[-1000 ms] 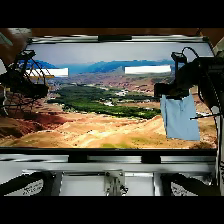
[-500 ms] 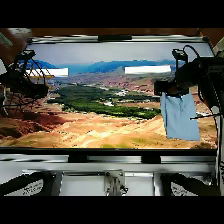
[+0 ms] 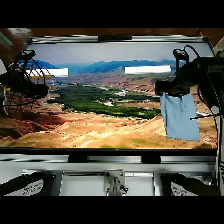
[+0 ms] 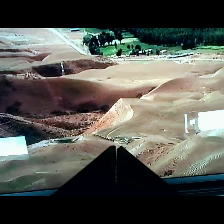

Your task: Fold the shirts.

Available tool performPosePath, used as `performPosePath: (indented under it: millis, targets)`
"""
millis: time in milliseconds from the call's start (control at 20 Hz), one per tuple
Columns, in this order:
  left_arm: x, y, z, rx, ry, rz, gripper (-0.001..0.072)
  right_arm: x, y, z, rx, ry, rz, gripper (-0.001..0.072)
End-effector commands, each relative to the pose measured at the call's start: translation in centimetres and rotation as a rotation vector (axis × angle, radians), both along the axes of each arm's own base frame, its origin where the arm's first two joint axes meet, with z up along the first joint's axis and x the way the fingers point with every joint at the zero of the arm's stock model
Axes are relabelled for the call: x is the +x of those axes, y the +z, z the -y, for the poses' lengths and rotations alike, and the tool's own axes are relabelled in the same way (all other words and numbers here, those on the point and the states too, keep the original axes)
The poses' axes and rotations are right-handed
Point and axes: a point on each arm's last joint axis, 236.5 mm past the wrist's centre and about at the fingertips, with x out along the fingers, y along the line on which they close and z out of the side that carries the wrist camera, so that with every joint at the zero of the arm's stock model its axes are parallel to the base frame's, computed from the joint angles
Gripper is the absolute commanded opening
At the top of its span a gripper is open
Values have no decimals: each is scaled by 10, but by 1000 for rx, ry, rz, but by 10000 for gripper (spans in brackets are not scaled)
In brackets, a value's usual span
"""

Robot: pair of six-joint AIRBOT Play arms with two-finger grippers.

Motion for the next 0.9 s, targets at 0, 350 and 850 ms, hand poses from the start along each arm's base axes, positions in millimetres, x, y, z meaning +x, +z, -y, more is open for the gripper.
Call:
performPosePath:
  millis: [0, 350, 850]
  targets:
    - [0, 0, 0, 1, -1, -1, 68, 1, 0, 7, -22, -32, 4, 616]
    - [0, 0, 0, 1, -1, -1, 68, 1, 0, 3, -5, -30, 3, 616]
    - [0, 0, 0, 1, -1, -1, 68, 2, 0, 3, -5, -30, 4, 616]
